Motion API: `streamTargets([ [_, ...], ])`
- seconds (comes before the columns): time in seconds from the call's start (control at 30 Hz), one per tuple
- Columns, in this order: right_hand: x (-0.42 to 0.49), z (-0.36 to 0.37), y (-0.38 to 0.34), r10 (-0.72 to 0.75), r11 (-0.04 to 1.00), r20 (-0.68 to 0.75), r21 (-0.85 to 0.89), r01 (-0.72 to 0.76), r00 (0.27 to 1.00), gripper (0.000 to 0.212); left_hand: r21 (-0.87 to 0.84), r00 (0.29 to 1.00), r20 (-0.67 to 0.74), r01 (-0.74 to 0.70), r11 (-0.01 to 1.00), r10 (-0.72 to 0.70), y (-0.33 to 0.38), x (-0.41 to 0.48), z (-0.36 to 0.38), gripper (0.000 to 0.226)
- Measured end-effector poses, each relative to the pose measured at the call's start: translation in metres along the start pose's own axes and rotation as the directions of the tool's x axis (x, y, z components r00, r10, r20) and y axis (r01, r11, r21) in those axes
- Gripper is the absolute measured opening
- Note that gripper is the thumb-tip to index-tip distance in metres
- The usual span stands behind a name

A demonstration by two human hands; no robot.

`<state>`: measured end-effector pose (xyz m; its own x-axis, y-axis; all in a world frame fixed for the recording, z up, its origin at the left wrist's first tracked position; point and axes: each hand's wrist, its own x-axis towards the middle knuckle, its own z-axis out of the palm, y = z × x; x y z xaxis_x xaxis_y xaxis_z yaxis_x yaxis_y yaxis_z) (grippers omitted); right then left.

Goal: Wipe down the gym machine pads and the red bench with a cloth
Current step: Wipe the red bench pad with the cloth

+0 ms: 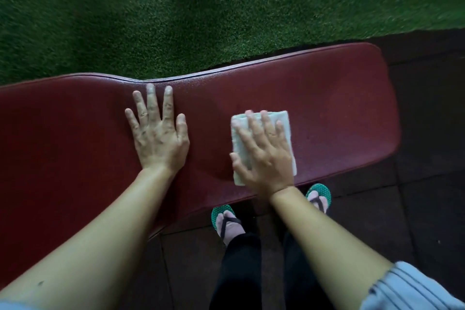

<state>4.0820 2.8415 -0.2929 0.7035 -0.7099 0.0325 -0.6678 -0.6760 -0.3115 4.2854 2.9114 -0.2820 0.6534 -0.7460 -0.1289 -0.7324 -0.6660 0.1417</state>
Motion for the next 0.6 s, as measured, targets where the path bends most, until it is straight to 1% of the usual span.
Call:
streamTargets([
  [0.07, 0.000, -0.003, 0.032, 0.196, 0.980, -0.041, -0.013, -0.196, 0.980, 0.062, -0.014, 0.998, 0.018, -0.053, 0.998, 0.053, 0.015, -0.013, 0.002, 0.061],
  [0.13, 0.009, -0.008, 0.058, 0.418, 0.907, -0.092, -0.003, -0.420, 0.904, 0.062, -0.027, 0.992, 0.041, -0.115, 0.993, 0.116, 0.031, -0.022, 0.005, 0.061],
  [0.17, 0.012, -0.010, 0.062, 0.488, 0.871, -0.106, 0.000, -0.491, 0.866, 0.062, -0.028, 0.989, 0.051, -0.140, 0.990, 0.142, 0.038, -0.025, 0.006, 0.061],
  [0.2, 0.012, -0.011, 0.061, 0.509, 0.859, -0.105, -0.001, -0.512, 0.855, 0.062, -0.023, 0.985, 0.059, -0.162, 0.987, 0.163, 0.045, -0.026, 0.008, 0.062],
  [0.23, 0.008, -0.010, 0.055, 0.474, 0.879, -0.095, -0.011, -0.477, 0.875, 0.062, -0.015, 0.982, 0.063, -0.177, 0.984, 0.178, 0.051, -0.026, 0.010, 0.062],
  [0.3, -0.011, -0.006, 0.034, 0.296, 0.955, -0.051, -0.018, -0.297, 0.954, 0.063, -0.008, 0.980, 0.060, -0.187, 0.982, 0.187, 0.060, -0.023, 0.013, 0.062],
  [0.33, -0.024, -0.004, 0.027, 0.200, 0.980, -0.025, -0.002, -0.200, 0.980, 0.063, -0.007, 0.981, 0.063, -0.185, 0.983, 0.185, 0.063, -0.022, 0.013, 0.062],
  [0.37, -0.036, -0.004, 0.025, 0.128, 0.992, -0.010, 0.016, -0.128, 0.992, 0.064, -0.004, 0.981, 0.067, -0.183, 0.983, 0.183, 0.066, -0.020, 0.014, 0.063],
  [0.43, -0.045, -0.005, 0.040, 0.059, 0.998, -0.027, 0.035, -0.059, 0.998, 0.064, 0.002, 0.981, 0.061, -0.187, 0.982, 0.186, 0.072, -0.017, 0.014, 0.063],
  [0.5, -0.042, -0.008, 0.070, 0.075, 0.997, -0.041, 0.020, -0.074, 0.996, 0.065, -0.004, 0.979, 0.056, -0.194, 0.981, 0.194, 0.080, -0.014, 0.015, 0.062],
  [0.53, -0.037, -0.010, 0.089, 0.120, 0.993, -0.056, 0.012, -0.119, 0.991, 0.064, -0.005, 0.978, 0.052, -0.200, 0.980, 0.200, 0.085, -0.011, 0.016, 0.062],
  [0.6, -0.021, -0.017, 0.132, 0.260, 0.966, -0.072, 0.017, -0.260, 0.963, 0.063, -0.001, 0.975, 0.037, -0.217, 0.976, 0.217, 0.097, -0.004, 0.018, 0.061],
])
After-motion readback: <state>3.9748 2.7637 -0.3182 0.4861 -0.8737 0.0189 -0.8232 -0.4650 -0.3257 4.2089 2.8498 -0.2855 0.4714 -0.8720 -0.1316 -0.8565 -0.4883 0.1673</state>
